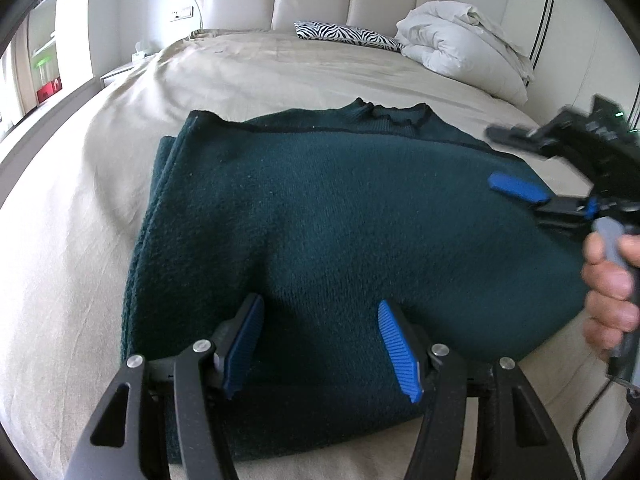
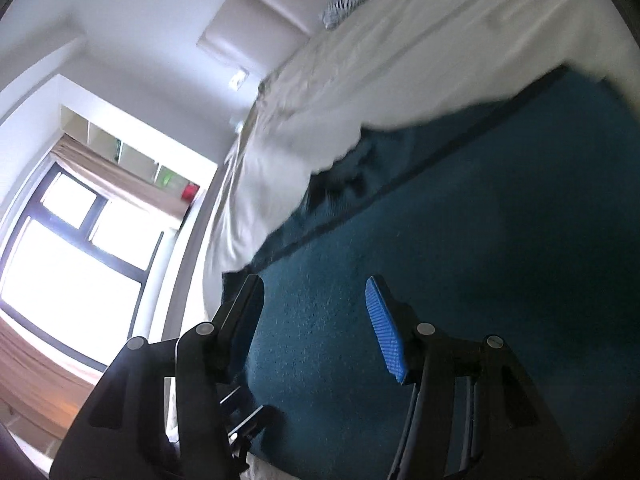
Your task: Fold small clothes
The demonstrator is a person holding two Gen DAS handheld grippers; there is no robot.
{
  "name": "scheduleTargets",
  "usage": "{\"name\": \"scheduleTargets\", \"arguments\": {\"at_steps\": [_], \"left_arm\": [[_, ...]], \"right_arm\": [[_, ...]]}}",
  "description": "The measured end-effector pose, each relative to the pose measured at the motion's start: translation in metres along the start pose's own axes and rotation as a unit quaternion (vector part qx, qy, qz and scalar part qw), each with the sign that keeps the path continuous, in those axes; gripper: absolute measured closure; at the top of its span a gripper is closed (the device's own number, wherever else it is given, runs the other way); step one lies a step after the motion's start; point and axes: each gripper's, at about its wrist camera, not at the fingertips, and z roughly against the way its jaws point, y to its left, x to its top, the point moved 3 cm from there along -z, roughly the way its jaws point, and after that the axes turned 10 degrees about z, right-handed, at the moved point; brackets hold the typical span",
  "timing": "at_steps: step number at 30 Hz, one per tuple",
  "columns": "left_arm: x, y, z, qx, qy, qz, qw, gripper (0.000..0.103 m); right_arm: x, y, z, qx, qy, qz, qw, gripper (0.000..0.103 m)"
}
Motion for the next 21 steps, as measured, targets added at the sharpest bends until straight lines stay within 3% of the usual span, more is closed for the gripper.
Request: {"name": "scheduleTargets", "arguments": {"at_steps": [1,5,10,17,19,21], "left_arm": [[0.000,0.000,-0.001,0.000,0.000,0.000,1.0000,0.041],[0.000,-0.001,-0.003,0.002,-0.002,-0.003,1.0000,0.041],[0.000,-0.003,-0.002,0.003,-0.003,-0.004,1.0000,0.041],[0.000,-0.004,-0.002,0.007,-0.003,-0.006,1.0000,0.040],[0.000,-0.004,-0.002,0.006,-0.003,-0.006,1.0000,0.040],[0.001,-0.004,-0.001,0.004,-0.002,-0.004,1.0000,0.040]], "right_arm": [[-0.003,-0.010,-0.001,-0.013,0.002,-0.012,1.000,0.051],[-0.006,-0.047,0.023,0.011,-0.031,-0.052,0.998,0.056],[-0.006,-0.083,0.056,-0.026,-0.076,-0.079,0.994,0.056],[-0.023,-0.130,0.161,-0.115,-0.150,-0.125,0.974,0.053],[-0.034,-0.133,0.184,-0.119,-0.156,-0.135,0.971,0.053],[-0.054,-0.134,0.203,-0.108,-0.155,-0.159,0.969,0.046]]}}
